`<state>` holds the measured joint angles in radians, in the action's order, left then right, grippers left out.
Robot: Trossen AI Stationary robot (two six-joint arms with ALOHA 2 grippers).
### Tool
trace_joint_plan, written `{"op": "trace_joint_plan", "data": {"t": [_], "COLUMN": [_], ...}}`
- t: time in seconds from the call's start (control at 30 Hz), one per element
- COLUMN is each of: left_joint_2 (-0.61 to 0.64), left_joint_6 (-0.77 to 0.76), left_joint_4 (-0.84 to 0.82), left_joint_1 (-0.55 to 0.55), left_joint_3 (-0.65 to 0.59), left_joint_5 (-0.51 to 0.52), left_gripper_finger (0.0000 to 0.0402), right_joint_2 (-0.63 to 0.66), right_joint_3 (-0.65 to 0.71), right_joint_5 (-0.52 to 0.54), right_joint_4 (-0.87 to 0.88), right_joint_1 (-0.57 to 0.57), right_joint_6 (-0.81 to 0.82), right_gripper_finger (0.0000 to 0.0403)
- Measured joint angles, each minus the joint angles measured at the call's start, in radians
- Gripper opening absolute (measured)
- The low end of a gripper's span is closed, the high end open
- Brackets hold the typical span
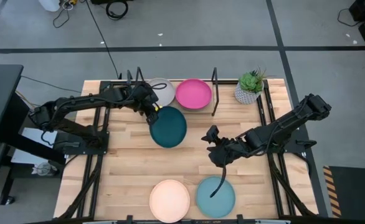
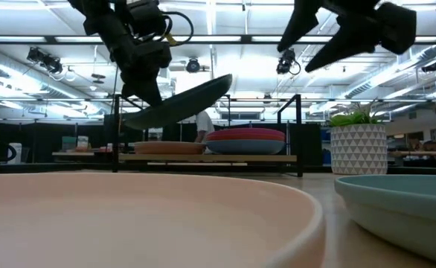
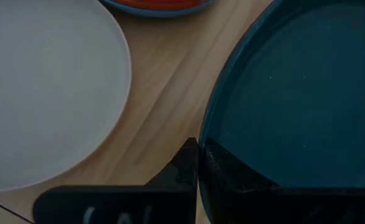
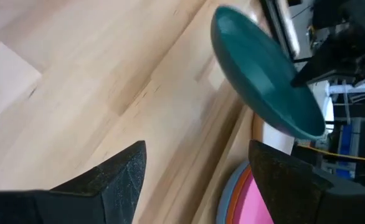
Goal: Place and stack plates onto a shelf
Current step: Stack the dark green plate on top of the pink plate on the shelf
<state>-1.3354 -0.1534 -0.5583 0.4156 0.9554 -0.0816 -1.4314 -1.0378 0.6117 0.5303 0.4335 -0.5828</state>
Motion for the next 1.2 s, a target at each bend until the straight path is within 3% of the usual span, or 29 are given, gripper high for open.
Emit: {"op": "trace_joint_plan", "data": {"t": [0.33,0.57,0.8,1.2], "left_joint_2": [-0.009,-0.063,-0.173,-0.287], "left_joint_6": [-0.033,-0.058,-0.097,-0.074], "left_joint_4": [0.030,0.170,0.210,0.261], "left_joint_1": [-0.021,-0.090,-0.116,-0.088], "left_joint_3": [-0.010,-0.043,-0.046,-0.046], "left_joint_5": [0.007,0.019,0.020,0.019], "left_gripper_finger": [0.0016,0.0016,0.0016,0.0016], "right_joint_2": [-0.123,-0.127,-0.124,-0.124], "right_joint_3": [0.002,0.002,0.002,0.002], "right_joint_5": [0.021,0.023,0.022,0.015], "right_joint_4": [-0.051,-0.039,-0.012,0.008], "right_joint_1": [-0.016,-0.015,-0.015,-0.015], "right_joint_6": [-0.032,-0.015,-0.008,0.015], "right_gripper_finger": [0.0287,0.0284,0.0281,0.0277]}}
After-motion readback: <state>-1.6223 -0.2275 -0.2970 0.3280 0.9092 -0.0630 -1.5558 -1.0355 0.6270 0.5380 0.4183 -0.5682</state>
